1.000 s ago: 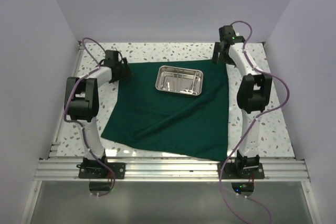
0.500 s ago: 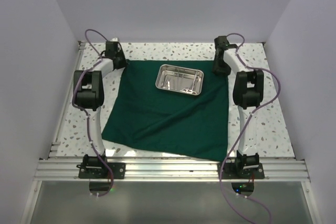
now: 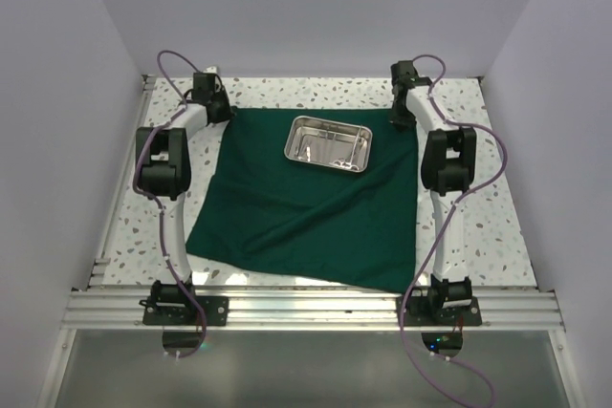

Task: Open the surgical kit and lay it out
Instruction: Open the surgical kit at the center of the board.

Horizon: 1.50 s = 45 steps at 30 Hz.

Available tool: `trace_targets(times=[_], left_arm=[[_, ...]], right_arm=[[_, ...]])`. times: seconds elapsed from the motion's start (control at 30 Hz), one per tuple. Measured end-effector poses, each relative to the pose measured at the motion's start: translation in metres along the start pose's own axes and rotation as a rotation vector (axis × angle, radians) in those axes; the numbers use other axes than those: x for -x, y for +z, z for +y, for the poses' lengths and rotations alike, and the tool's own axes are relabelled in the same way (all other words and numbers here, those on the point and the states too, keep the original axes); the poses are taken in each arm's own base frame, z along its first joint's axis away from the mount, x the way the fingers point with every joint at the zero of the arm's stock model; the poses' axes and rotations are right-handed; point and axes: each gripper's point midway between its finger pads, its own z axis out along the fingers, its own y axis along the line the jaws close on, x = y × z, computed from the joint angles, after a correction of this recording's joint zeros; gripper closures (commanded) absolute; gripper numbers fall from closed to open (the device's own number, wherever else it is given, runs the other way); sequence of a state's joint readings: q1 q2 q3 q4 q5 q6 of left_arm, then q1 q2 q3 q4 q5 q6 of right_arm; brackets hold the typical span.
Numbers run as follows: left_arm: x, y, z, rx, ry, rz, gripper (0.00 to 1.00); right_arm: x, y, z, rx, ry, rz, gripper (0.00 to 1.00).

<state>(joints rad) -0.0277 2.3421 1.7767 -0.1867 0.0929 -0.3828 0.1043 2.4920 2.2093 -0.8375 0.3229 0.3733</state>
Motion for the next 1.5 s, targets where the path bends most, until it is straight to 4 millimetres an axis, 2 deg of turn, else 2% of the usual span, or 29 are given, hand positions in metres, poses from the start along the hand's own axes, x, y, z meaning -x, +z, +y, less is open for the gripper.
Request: trace_targets(times=[0.1, 0.27, 0.53, 0.63, 0.67, 0.7, 0.73, 0.77, 0.8, 0.83, 0.87, 0.9, 1.0, 1.1, 1.2, 1.27, 1.4, 1.47, 1.5], left_arm=[[0.001, 0.0, 0.003, 0.009, -0.008, -0.003, 1.0], [0.01, 0.003, 0.016, 0.018, -0.07, 0.002, 1.0], [0.055, 0.028, 0.046, 0.032, -0.114, -0.057, 1.0], [0.061, 0.031, 0.052, 0.033, -0.121, -0.073, 1.0], [0.061, 0.031, 0.054, 0.034, -0.123, -0.073, 0.95], [0.061, 0.031, 0.054, 0.03, -0.124, -0.072, 0.84], [0.06, 0.032, 0.055, 0.023, -0.124, -0.074, 0.53], [0.061, 0.032, 0.055, 0.015, -0.125, -0.079, 0.38], [0.067, 0.031, 0.052, -0.007, -0.131, -0.099, 0.26], [0.071, 0.03, 0.051, -0.015, -0.136, -0.113, 0.05], [0.073, 0.026, 0.05, -0.019, -0.14, -0.121, 0.0], [0.076, 0.022, 0.049, -0.028, -0.152, -0.132, 0.0], [0.063, 0.007, 0.055, -0.002, -0.175, -0.111, 0.0], [0.054, -0.013, 0.06, 0.027, -0.193, -0.084, 0.0], [0.061, -0.036, 0.058, 0.043, -0.196, -0.092, 0.0], [0.071, -0.054, 0.052, 0.038, -0.194, -0.113, 0.01], [0.085, -0.105, 0.035, 0.023, -0.19, -0.157, 0.03], [0.081, -0.129, 0.026, 0.016, -0.188, -0.169, 0.04], [0.071, -0.138, 0.021, 0.014, -0.182, -0.161, 0.04]], right_arm=[[0.003, 0.0, 0.001, 0.002, -0.002, -0.005, 1.0], [0.025, 0.008, 0.009, 0.04, 0.011, -0.052, 1.0], [0.056, 0.02, 0.054, 0.232, 0.075, -0.121, 1.0], [0.062, 0.019, 0.063, 0.271, 0.094, -0.142, 1.0], [0.063, 0.019, 0.064, 0.278, 0.097, -0.144, 1.0], [0.063, 0.019, 0.064, 0.279, 0.098, -0.145, 1.0], [0.063, 0.02, 0.064, 0.28, 0.097, -0.145, 1.0], [0.063, 0.021, 0.065, 0.28, 0.097, -0.145, 0.97], [0.063, 0.021, 0.064, 0.281, 0.096, -0.148, 0.62], [0.063, 0.021, 0.064, 0.282, 0.098, -0.15, 0.44], [0.065, 0.018, 0.066, 0.298, 0.098, -0.155, 0.2], [0.066, 0.014, 0.067, 0.301, 0.093, -0.161, 0.15], [0.063, 0.005, 0.061, 0.297, 0.073, -0.15, 0.1], [0.07, -0.011, 0.053, 0.298, 0.076, -0.164, 0.09], [0.087, -0.039, 0.047, 0.314, 0.091, -0.21, 0.1], [0.097, -0.067, 0.041, 0.331, 0.106, -0.241, 0.11], [0.111, -0.138, 0.032, 0.402, 0.151, -0.304, 0.16], [0.113, -0.169, 0.034, 0.448, 0.162, -0.325, 0.18], [0.111, -0.178, 0.037, 0.468, 0.162, -0.326, 0.18]])
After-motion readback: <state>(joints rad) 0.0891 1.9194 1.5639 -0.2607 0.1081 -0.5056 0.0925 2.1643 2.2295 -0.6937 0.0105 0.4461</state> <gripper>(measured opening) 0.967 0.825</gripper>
